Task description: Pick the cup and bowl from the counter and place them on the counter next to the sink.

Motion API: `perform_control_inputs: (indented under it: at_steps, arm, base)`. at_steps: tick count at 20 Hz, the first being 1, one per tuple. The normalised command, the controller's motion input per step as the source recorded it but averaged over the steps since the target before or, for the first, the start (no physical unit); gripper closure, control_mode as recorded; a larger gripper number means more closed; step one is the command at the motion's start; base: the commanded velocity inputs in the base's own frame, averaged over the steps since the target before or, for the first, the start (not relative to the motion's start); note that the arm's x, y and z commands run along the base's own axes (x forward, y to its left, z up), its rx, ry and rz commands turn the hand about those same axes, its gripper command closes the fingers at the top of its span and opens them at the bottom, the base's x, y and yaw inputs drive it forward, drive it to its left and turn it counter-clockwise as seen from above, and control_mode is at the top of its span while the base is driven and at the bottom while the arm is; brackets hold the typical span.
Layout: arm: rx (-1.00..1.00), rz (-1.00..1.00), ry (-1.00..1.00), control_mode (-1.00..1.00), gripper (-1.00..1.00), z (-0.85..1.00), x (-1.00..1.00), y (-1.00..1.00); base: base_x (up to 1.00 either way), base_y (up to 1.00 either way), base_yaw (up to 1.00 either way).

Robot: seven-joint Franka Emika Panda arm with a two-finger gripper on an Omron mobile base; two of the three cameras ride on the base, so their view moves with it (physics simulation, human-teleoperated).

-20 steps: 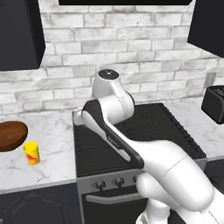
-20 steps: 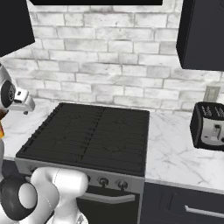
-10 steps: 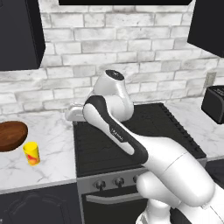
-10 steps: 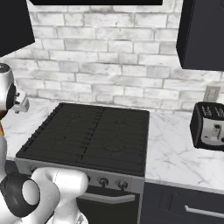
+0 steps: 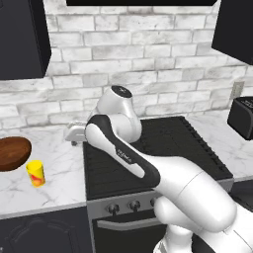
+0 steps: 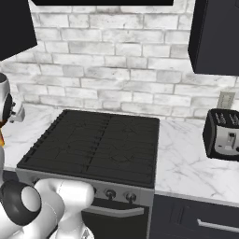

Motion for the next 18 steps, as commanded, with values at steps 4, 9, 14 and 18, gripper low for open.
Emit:
perform_control_inputs:
  at_steps: [4, 9, 14, 18]
  arm:
    - [-0.03, 0.0, 0.0, -1.0, -1.0, -0.03, 0.15, 0.22]
    - [-0.07, -0.02, 0.0, -1.0, -1.0, -0.02, 0.21, 0.38]
    - [-0.06, -0.02, 0.0, -1.0, -1.0, -0.01, 0.13, 0.47]
    - [-0.03, 0.0, 0.0, -1.0, -1.0, 0.0, 0.05, 0.35]
  base:
    - [0.0, 0.0, 0.0]
    - [0.0, 0.0, 0.0]
    - [0.0, 0.0, 0.0]
    - [0.0, 0.0, 0.0]
